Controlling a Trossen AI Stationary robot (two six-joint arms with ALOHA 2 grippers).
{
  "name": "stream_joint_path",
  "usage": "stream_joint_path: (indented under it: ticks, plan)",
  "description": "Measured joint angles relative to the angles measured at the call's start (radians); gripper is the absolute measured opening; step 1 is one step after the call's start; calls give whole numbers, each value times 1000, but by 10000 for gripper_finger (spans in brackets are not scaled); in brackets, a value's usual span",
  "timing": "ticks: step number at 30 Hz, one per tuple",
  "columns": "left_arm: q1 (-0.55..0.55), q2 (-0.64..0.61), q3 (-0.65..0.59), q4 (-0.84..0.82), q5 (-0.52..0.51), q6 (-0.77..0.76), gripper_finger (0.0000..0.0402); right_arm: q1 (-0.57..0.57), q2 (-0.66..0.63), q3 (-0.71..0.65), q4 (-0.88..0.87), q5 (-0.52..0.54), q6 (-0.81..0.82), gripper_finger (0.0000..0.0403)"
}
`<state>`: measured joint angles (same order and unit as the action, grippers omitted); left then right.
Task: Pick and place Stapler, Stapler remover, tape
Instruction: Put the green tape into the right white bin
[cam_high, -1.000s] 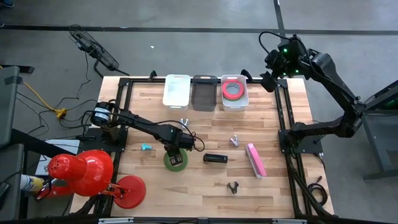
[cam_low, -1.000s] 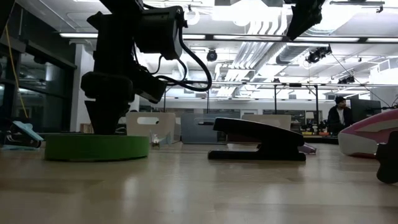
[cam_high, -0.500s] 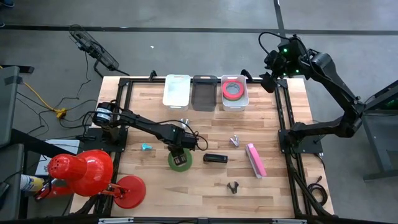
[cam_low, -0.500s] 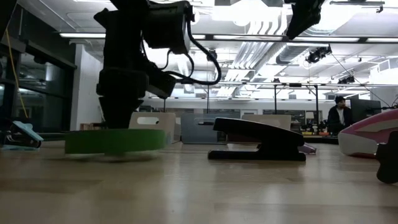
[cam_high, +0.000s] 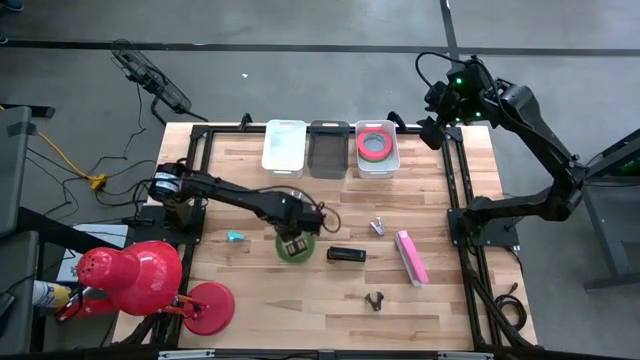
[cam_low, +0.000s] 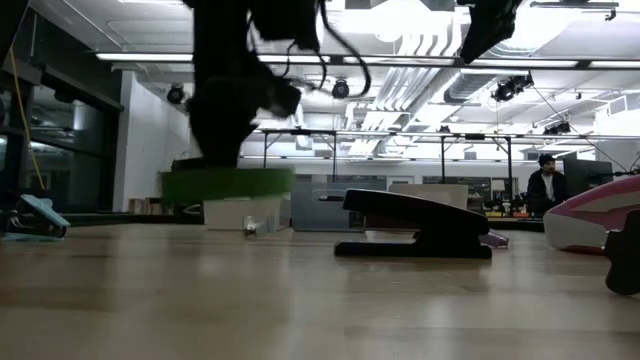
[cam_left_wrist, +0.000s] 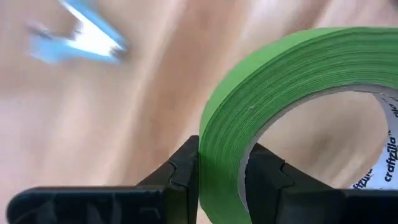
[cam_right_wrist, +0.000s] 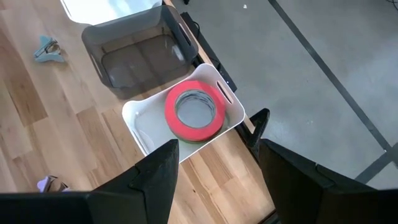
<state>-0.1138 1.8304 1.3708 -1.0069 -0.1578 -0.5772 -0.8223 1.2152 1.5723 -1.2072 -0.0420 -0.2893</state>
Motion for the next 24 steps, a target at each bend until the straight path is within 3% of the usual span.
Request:
stream_joint_path:
  ticks: [9,15,24]
  plan:
    - [103,-47,163,-48,-155,96,83,0,0,0,0,-29,-1,213]
    - [175,-75,263,8,-231,180,83,0,0,0,8,-50,-10,213]
    - [276,-83,442,203,-289,387,82,0,0,0,68,-272,-53,213]
